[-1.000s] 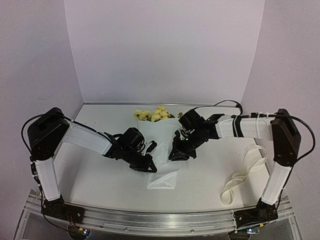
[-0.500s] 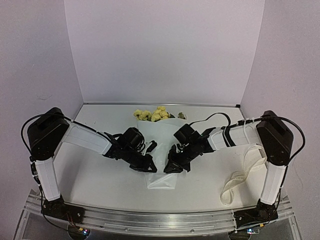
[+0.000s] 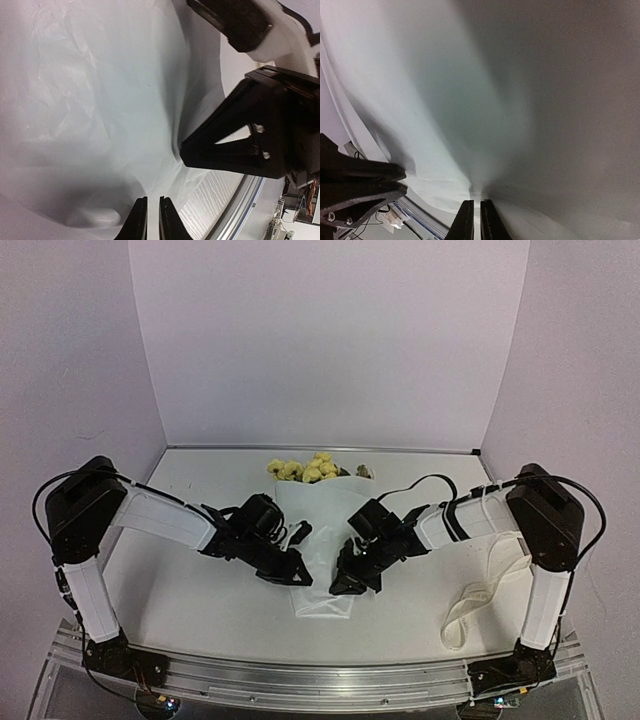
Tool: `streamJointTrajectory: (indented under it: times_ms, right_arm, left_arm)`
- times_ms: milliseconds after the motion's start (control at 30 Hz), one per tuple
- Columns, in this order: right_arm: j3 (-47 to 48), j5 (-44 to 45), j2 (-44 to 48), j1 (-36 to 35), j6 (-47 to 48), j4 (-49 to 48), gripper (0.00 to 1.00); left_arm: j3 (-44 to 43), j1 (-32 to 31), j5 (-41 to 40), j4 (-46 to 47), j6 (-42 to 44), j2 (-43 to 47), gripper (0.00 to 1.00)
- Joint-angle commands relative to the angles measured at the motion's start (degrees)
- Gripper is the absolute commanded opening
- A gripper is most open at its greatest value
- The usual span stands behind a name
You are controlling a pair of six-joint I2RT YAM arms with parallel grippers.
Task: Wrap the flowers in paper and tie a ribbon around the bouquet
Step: Press the fold line on the folded wrapping paper.
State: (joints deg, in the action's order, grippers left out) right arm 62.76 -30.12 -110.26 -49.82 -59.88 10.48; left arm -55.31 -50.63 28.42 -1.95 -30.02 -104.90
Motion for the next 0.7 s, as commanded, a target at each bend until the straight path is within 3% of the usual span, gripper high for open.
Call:
streamJointTrajectory:
  times_ms: [0, 667]
  right_arm:
    - [-0.28, 2.54, -1.48, -0.19, 0.28, -0.54, 0.05]
    - [0.79, 3.05, -2.47, -0.19, 0.27, -0.49, 0.05]
  left_arm:
    - [2.26, -1.11, 2.53, 0.04, 0.75, 4.91, 0.10]
    - [10.88, -3.94, 0.65, 3.16, -5.03, 3.95, 0.09]
